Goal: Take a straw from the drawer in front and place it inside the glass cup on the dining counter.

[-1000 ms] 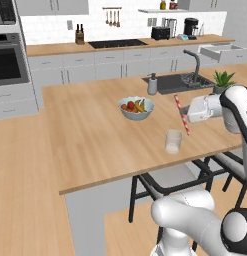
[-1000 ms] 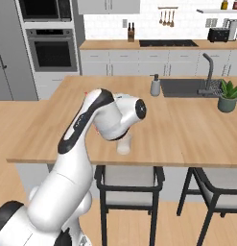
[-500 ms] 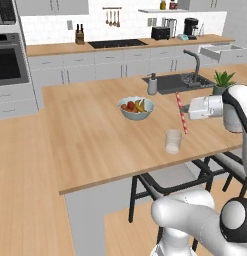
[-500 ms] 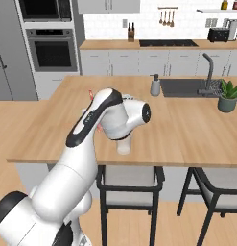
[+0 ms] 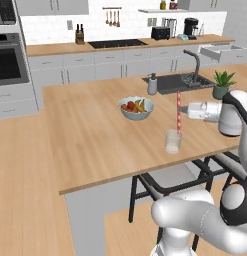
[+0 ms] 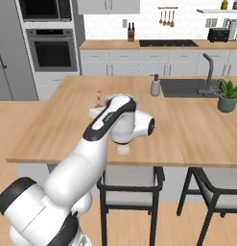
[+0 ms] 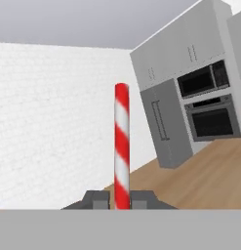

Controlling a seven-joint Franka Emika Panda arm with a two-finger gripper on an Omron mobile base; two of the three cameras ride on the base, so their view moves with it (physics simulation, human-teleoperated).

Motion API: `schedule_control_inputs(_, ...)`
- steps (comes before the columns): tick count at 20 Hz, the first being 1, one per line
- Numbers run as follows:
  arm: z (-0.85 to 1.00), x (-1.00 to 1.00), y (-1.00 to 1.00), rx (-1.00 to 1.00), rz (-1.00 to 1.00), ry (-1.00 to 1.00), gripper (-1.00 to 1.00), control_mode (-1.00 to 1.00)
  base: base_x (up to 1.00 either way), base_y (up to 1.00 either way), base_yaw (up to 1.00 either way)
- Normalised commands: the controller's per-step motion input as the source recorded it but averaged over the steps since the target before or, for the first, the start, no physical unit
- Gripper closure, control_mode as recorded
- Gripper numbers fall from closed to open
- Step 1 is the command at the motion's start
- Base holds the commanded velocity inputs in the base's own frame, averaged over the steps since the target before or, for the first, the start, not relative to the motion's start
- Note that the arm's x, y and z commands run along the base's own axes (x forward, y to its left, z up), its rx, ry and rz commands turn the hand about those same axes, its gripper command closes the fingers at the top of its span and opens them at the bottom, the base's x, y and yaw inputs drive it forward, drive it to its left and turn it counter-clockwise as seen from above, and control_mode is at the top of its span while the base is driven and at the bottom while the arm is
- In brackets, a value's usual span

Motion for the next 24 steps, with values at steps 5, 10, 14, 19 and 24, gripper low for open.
schedule_control_inputs(5,-0.05,0.13,-0.19,0.02,0.0,0.0,1.0,-1.0,0.0,0.0,0.0)
schedule_control_inputs(10,-0.05,0.06,-0.12,0.0,0.0,0.0,1.0,-1.0,0.0,0.0,0.0)
schedule_control_inputs(14,-0.04,0.11,-0.03,0.0,0.0,0.0,1.0,-1.0,0.0,0.0,0.0)
schedule_control_inputs(19,-0.16,0.29,-0.12,0.0,0.0,0.0,1.0,-1.0,0.0,0.0,0.0)
schedule_control_inputs(24,-0.12,0.21,-0.28,0.0,0.0,0.0,1.0,-1.0,0.0,0.0,0.0)
